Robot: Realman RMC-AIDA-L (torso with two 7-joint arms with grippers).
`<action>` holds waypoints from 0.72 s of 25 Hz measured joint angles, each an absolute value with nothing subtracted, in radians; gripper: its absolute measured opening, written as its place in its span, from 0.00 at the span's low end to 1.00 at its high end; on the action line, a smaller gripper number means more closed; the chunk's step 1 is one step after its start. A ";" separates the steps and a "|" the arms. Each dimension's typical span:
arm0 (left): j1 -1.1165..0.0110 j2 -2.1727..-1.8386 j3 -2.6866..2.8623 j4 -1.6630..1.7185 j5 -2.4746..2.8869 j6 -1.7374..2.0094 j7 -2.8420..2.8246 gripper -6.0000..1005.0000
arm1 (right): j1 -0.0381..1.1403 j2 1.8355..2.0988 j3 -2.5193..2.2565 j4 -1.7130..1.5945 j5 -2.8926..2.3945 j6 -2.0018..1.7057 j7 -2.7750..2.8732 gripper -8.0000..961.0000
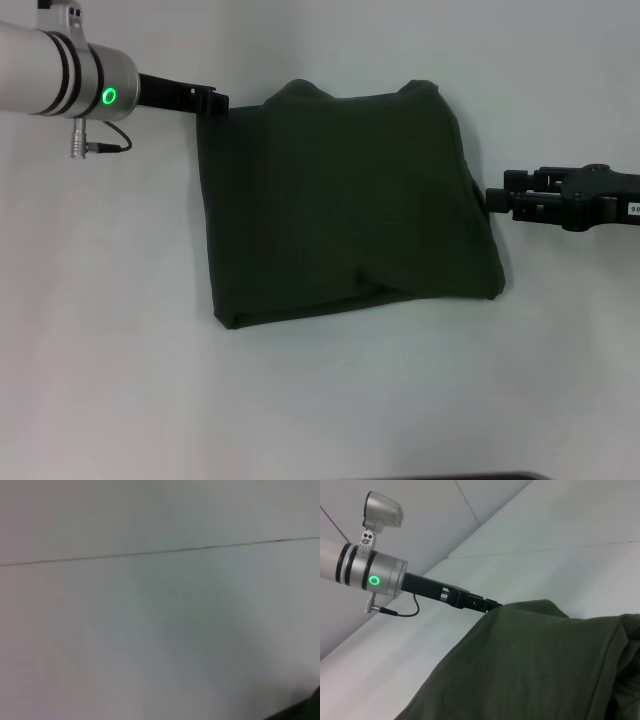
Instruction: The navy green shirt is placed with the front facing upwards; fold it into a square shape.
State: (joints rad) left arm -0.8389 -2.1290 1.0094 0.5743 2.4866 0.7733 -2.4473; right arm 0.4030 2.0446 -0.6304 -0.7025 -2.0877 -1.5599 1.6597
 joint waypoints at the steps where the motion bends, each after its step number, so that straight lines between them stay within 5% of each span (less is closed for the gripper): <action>1: -0.839 -2.129 1.011 0.574 2.487 0.775 -2.446 0.39 | 0.403 2.045 -0.630 -0.703 -2.088 -1.560 1.660 0.62; 12: -0.851 -2.133 1.035 0.584 2.512 0.781 -2.445 0.32 | 0.400 2.045 -0.628 -0.702 -2.088 -1.563 1.661 0.62; 18: -0.845 -2.135 1.028 0.607 2.513 0.786 -2.446 0.09 | 0.400 2.045 -0.627 -0.701 -2.088 -1.562 1.661 0.62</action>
State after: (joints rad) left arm -0.8455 -2.1351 1.0284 0.6075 2.5127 0.7861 -2.4459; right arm 0.3998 2.0446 -0.6271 -0.7013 -2.0877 -1.5616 1.6612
